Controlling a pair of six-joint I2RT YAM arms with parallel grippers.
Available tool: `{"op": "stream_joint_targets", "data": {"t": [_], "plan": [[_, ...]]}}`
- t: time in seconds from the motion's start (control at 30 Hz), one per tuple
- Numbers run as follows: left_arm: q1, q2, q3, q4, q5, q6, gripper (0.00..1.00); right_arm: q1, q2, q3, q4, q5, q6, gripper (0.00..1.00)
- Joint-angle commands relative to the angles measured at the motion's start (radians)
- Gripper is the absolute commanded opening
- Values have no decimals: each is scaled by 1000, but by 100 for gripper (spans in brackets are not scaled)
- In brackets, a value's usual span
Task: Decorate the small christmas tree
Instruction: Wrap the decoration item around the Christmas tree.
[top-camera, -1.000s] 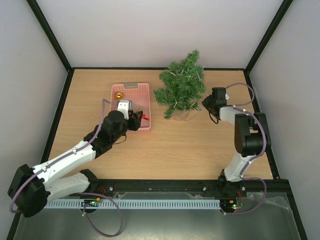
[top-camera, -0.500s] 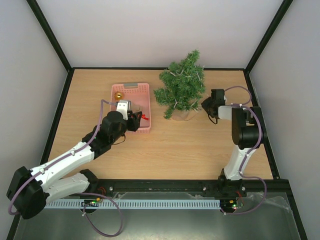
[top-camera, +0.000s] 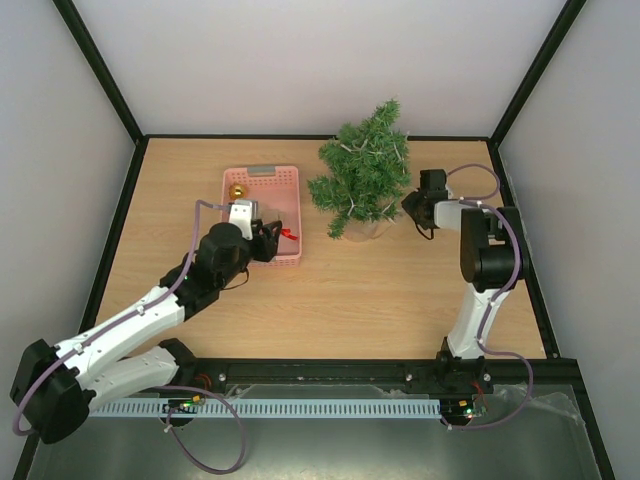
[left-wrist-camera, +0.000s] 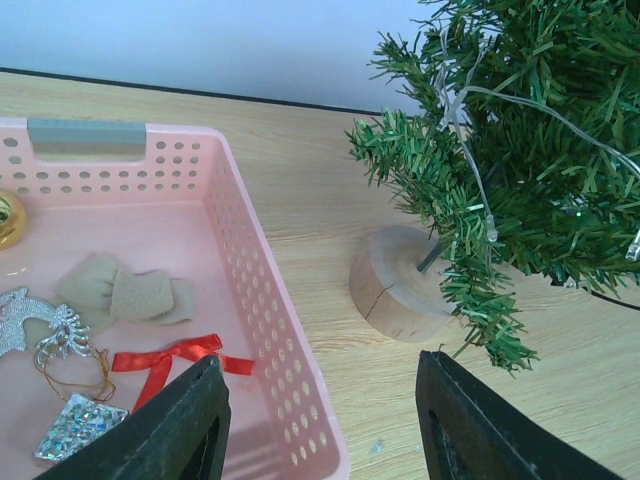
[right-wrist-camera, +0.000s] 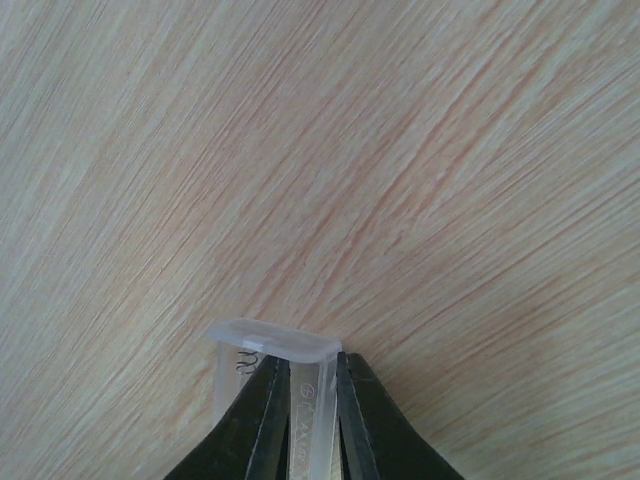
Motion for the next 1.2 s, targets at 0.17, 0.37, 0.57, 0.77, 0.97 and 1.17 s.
{"op": "stream_joint_targets", "data": {"t": [0.17, 0.37, 0.57, 0.77, 0.97, 1.17], "plan": [[7, -35, 6, -3, -25, 18, 54, -3, 48, 25, -126, 74, -46, 5], [8, -49, 7, -4, -34, 19, 55, -1, 34, 42, -152, 91, -51, 2], [8, -52, 10, -5, -36, 23, 55, -1, -28, 32, -129, 91, -60, 2], [8, -48, 8, -13, -43, 33, 56, -1, -134, 14, -131, 98, -75, 2], [8, -48, 7, -17, -40, 34, 57, -2, -283, -84, -118, 99, -94, 2], [8, -35, 19, -17, -31, 50, 57, -1, -461, -193, -136, 106, -141, 2]]}}
